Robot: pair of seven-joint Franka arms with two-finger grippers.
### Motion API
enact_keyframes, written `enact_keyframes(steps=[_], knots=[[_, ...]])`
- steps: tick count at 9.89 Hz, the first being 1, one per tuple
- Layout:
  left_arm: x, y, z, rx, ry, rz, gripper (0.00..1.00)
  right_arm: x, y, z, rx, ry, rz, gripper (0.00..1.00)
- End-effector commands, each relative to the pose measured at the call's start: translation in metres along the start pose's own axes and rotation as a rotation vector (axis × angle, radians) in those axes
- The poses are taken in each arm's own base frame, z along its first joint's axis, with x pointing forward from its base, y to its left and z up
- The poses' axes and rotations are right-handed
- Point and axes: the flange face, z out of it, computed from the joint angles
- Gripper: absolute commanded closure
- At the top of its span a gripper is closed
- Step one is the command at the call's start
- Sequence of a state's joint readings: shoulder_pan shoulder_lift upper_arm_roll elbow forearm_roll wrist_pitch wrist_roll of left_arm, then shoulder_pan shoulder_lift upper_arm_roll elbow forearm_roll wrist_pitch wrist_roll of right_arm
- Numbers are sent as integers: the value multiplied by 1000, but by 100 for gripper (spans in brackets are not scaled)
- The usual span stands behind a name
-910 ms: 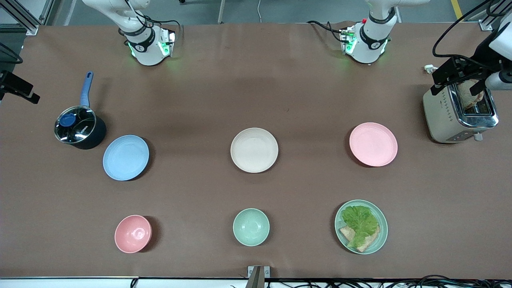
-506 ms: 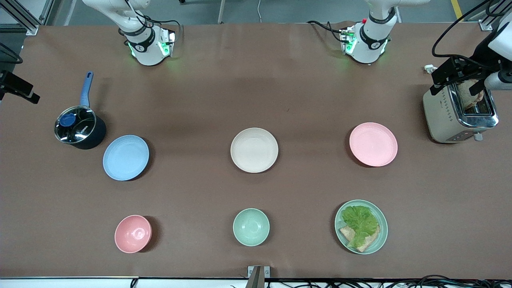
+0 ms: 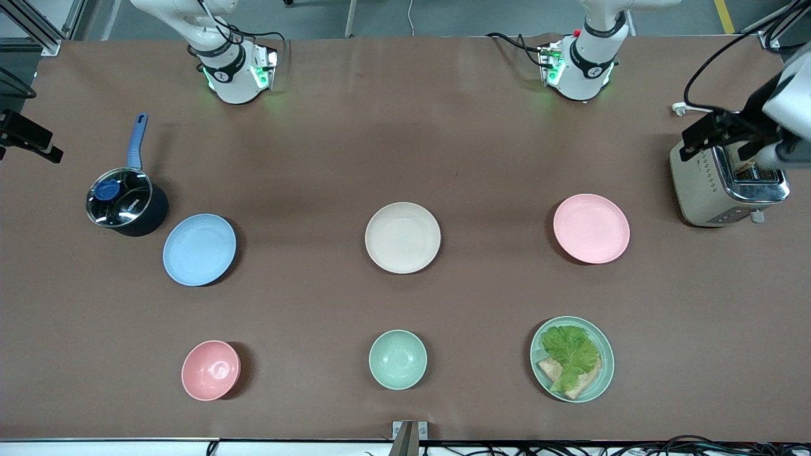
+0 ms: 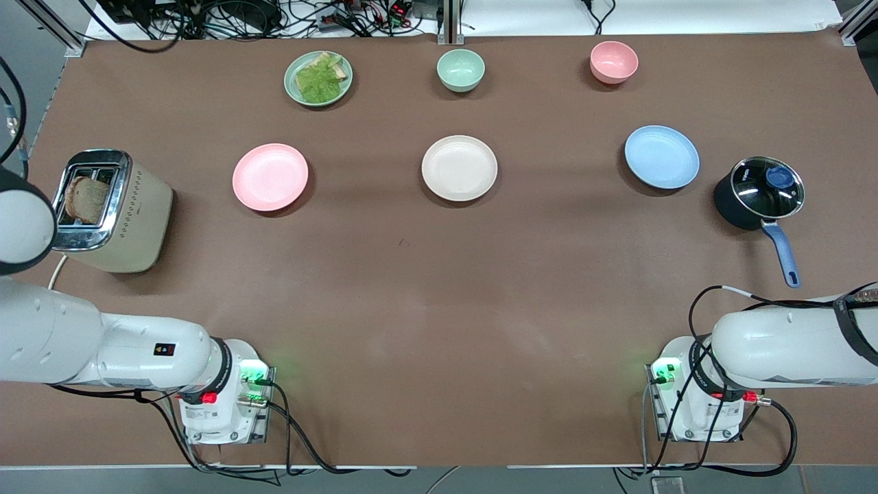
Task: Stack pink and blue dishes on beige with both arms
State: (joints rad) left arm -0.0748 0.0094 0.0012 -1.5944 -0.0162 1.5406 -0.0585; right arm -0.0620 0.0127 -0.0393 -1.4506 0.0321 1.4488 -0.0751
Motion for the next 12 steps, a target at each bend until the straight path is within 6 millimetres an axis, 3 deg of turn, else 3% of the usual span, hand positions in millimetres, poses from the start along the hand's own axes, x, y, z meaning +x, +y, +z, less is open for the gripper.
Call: enact_keyframes(steps=[1, 4, 7, 8, 10, 11, 12], knots=[[26, -25, 95, 13, -56, 43, 0, 25, 28, 46, 6, -57, -7, 0], [55, -49, 226, 7, -97, 173, 0, 54, 82, 153, 123, -82, 57, 0], [73, -55, 322, -2, -158, 243, 1, 58, 105, 283, 184, -54, 42, 0], [77, -53, 347, -14, -159, 239, 3, 56, 112, 328, 196, -51, 9, 0], [80, -55, 387, -11, -157, 280, 15, 47, 136, 395, 309, -54, -40, 0], [74, -57, 401, -13, -172, 293, 24, 43, 151, 420, 340, -39, -55, 0], [62, -56, 415, -16, -190, 295, 43, 39, 155, 439, 358, -42, -68, 0]])
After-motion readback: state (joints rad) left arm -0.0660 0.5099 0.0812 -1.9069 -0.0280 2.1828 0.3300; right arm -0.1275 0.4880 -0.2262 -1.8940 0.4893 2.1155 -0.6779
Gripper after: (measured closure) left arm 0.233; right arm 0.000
